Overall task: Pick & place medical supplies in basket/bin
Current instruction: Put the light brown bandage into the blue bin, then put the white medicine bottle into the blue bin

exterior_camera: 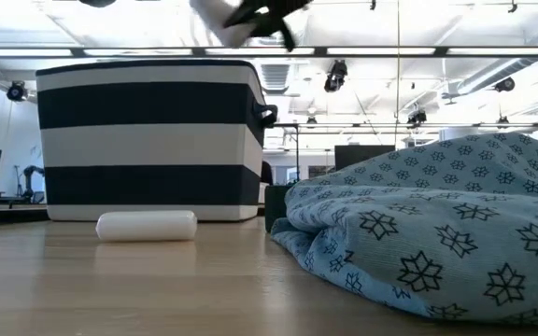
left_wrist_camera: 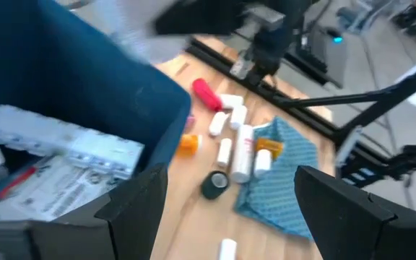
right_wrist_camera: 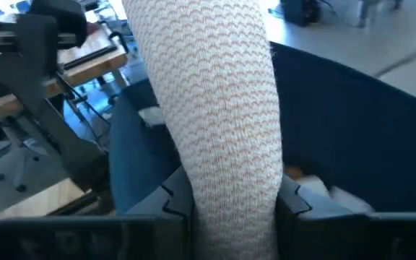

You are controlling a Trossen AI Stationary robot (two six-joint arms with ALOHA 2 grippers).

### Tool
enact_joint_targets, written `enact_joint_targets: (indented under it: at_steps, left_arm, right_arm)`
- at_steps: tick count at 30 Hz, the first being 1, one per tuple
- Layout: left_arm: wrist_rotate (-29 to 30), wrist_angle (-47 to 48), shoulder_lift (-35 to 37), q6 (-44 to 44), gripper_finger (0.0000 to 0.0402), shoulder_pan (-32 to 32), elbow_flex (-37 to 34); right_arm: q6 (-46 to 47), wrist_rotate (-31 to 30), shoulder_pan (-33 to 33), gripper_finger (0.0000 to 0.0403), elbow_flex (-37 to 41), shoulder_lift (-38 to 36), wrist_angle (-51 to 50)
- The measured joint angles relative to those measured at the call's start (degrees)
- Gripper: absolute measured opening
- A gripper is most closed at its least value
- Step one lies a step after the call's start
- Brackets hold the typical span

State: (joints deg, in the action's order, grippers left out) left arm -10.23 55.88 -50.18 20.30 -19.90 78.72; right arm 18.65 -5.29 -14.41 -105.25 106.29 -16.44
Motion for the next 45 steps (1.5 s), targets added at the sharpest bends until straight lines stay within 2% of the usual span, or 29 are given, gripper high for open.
enact_joint_targets:
  at_steps: [4,8,9,15,19,22,30,34,37,40,45]
  left_arm:
    - [-0.7,0.1,1.0,1.7,0.0281,0.0,0.0]
    - [-0.8,0.1,2.2,3.0,0.0281,0.0,0.0]
    - [-0.8,0.1,2.6,3.0,0.0281,0.0,0.0]
    - [-0.8,0.3,4.3,4.0,0.0281,0.1,-0.5]
    - [-0.8,0.1,5.0,3.1,0.0281,0.1,-1.5]
    - [-0.6,0.0,4.9,2.9,0.0281,0.1,-2.7]
    - [-0.5,-0.4,0.9,5.5,0.0281,0.1,-4.0]
    - [-6.4,3.3,-1.8,3.3,0.0281,1.2,-4.2]
    - [-7.5,9.2,-1.9,1.6,0.0281,5.5,-5.0]
    - [-5.2,12.5,0.3,2.5,0.0281,12.0,-7.5]
    - [-3.9,12.5,5.6,12.5,0.0281,24.5,-13.9]
  right_arm:
    - [-2.5,2.8,-1.8,0.0111,-14.9,11.5,-2.0]
    - [-2.6,3.9,-3.4,0.016,-29.5,20.1,-13.0]
    - [-2.6,3.7,-3.6,0.0175,-29.8,20.9,-14.4]
    - [-4.2,2.4,-3.4,0.0247,-18.9,15.9,-16.1]
    - [-7.9,2.2,-1.9,0.0274,-14.4,10.3,-15.8]
    - [-8.6,1.8,-0.5,0.0285,-10.9,6.1,-17.5]
    - [-9.2,-4.0,3.3,0.029,0.2,-6.5,-23.1]
    - [-5.5,-5.8,4.5,0.0288,6.8,-11.0,-24.3]
    - [-1.8,-6.4,4.7,0.0286,11.4,-14.6,-24.1]
    - [1.4,-6.9,5.0,0.0286,15.8,-16.8,-24.2]
    - [4.2,-6.9,5.6,0.0287,20.8,-19.5,-23.7]
